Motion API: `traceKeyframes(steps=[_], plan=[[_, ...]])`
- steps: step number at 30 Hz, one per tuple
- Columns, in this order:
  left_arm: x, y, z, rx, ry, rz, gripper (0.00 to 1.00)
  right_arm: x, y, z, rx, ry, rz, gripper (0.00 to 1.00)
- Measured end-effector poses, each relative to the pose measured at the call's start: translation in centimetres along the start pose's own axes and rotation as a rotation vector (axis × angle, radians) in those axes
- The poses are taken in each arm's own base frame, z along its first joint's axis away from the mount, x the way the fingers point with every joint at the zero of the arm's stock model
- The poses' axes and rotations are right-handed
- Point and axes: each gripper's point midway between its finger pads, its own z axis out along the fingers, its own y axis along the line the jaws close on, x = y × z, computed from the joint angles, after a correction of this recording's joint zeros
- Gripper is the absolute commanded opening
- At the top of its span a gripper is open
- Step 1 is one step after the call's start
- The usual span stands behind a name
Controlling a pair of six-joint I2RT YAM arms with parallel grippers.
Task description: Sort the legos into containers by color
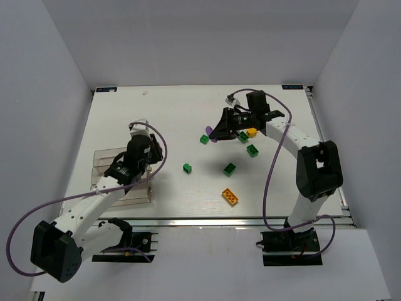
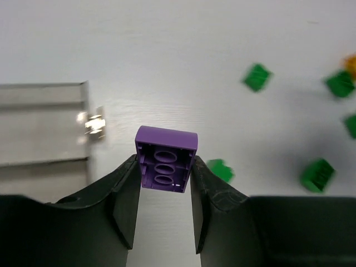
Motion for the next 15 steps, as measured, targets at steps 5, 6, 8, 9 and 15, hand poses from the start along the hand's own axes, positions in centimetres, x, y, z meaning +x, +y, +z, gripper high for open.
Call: traceKeyframes(steps=[5,6,8,9,15], plan=[[0.0,6.1,1.0,-0.403,0.097,-0.104,0.00,-0.1,-0.3,0.1,0.059,0.011,-0.099,0.00],[-0.2,7.0,1.3,-0.466,0.111,-0.122,0.00,0.0,-0.4,0.2,0.067,0.014,-0.110,0.00],[-0.5,8.4,1.9,-0.564,0.128,-0.155,0.00,0.3,-0.6,0.3,0.080,0.025,-0.123,0.00],[-0.6,9.0,2.1,-0.605,0.136,-0.170,0.00,0.5,-0.8,0.3,0.087,0.029,-0.124,0.00],[0.5,12.4,2.1,-0.805,0.202,-0.239,0.00,1.3,-1.5,0.4,0.123,0.053,-0.142,0.00]])
